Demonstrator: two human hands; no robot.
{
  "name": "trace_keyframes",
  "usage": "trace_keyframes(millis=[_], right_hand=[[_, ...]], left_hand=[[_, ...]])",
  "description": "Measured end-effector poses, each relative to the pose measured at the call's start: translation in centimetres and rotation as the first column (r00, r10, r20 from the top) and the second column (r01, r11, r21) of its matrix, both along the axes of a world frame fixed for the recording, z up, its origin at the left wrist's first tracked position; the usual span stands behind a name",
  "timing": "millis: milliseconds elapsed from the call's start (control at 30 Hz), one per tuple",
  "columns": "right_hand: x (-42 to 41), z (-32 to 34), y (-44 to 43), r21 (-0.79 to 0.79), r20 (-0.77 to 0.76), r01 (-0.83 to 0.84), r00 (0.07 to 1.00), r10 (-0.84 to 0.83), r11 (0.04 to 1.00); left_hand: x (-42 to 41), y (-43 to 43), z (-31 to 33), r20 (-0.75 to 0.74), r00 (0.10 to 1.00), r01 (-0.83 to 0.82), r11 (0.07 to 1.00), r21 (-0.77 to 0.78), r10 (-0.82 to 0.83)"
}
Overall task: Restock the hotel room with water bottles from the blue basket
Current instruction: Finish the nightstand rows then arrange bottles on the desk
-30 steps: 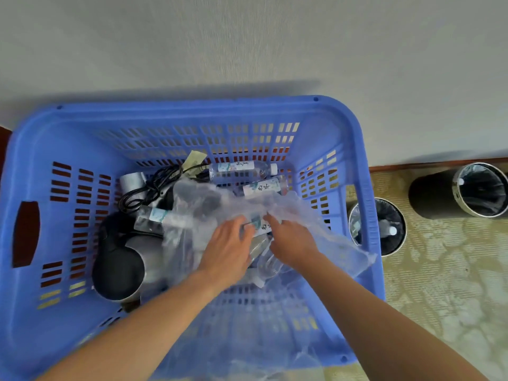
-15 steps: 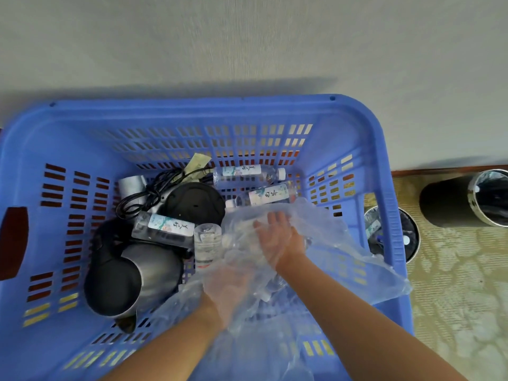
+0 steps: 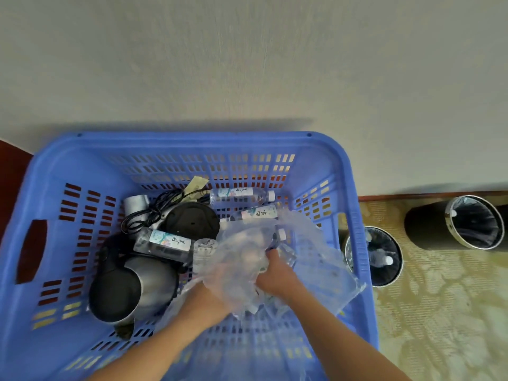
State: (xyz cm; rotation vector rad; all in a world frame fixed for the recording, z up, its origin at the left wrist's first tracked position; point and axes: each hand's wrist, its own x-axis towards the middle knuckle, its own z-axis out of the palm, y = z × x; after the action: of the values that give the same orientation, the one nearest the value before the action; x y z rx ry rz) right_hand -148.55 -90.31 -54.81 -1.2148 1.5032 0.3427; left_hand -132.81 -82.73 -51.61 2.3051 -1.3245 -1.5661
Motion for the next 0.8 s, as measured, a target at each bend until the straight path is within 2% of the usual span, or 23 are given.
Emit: trace_keyframes(millis=[100, 167, 267, 433, 533, 667, 800], right_hand=[[-0.4, 2.1, -0.1, 0.002, 0.087, 0.094, 0.992, -0.094, 0.996], [-1.0, 3.5, 0.0, 0.035, 0.131, 0.170, 0.976, -0.173, 0.985], [-2.0, 6.1, 0.6, 0.083, 0.224, 0.352, 0.905, -0.362, 0.932], [-3.9, 11.0, 1.2, 0.072, 0.376, 0.419, 0.829, -0.413, 0.905], [-4.8, 14.3, 1.1, 0.030, 0.456, 0.422, 0.801, -0.388, 0.906], [-5.5, 18.9, 1.1, -0.008, 0.556, 0.425, 0.755, -0.349, 0.905], [-6.5, 23.4, 1.0, 0.036, 0.692, 0.486, 0.618, -0.372, 0.873]], left_hand=[[0.5, 0.3, 1.8, 0.009, 1.000, 0.026, 0.993, -0.114, -0.025], [0.8, 0.5, 3.2, -0.041, 0.998, -0.048, 0.990, -0.131, 0.043], [1.3, 0.6, 5.8, -0.092, 0.989, -0.131, 0.982, -0.136, 0.119], [1.9, 1.0, 10.4, -0.223, 0.964, -0.203, 0.946, -0.252, 0.148], [1.4, 0.8, 13.4, -0.403, 0.884, -0.367, 0.888, -0.278, 0.239], [-0.2, -0.2, 17.3, -0.615, 0.713, -0.587, 0.767, -0.260, 0.337], [-1.6, -1.8, 20.9, -0.704, 0.641, -0.644, 0.714, -0.275, 0.306]])
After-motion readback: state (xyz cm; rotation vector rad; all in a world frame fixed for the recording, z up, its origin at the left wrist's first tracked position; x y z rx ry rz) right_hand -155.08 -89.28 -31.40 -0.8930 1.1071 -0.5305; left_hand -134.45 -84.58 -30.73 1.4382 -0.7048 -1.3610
